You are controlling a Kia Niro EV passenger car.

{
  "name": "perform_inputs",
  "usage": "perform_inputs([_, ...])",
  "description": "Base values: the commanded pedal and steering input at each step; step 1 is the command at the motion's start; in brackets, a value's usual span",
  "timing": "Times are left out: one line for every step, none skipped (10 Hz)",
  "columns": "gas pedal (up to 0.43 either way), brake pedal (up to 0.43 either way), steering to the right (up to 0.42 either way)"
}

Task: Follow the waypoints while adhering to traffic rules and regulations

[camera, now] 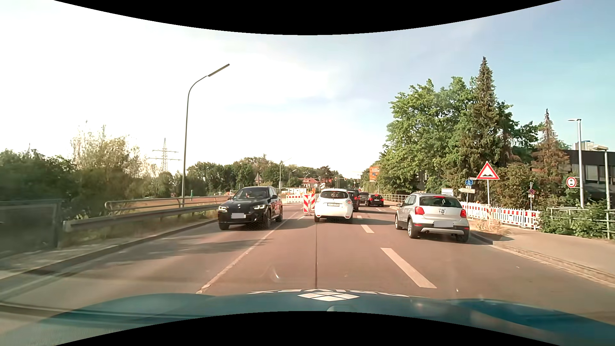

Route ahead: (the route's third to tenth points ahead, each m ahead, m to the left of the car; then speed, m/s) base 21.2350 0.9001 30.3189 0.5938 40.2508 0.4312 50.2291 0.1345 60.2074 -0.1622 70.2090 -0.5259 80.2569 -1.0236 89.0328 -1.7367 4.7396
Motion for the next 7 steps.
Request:
perform_inputs([0.067, 0.0, 0.014])
perform_inputs([0.059, 0.0, 0.016])
perform_inputs([0.059, 0.0, 0.019])
perform_inputs([0.059, 0.0, 0.019])
perform_inputs([0.047, 0.0, 0.019])
perform_inputs([0.047, 0.0, 0.019])
perform_inputs([0.047, 0.0, 0.019])
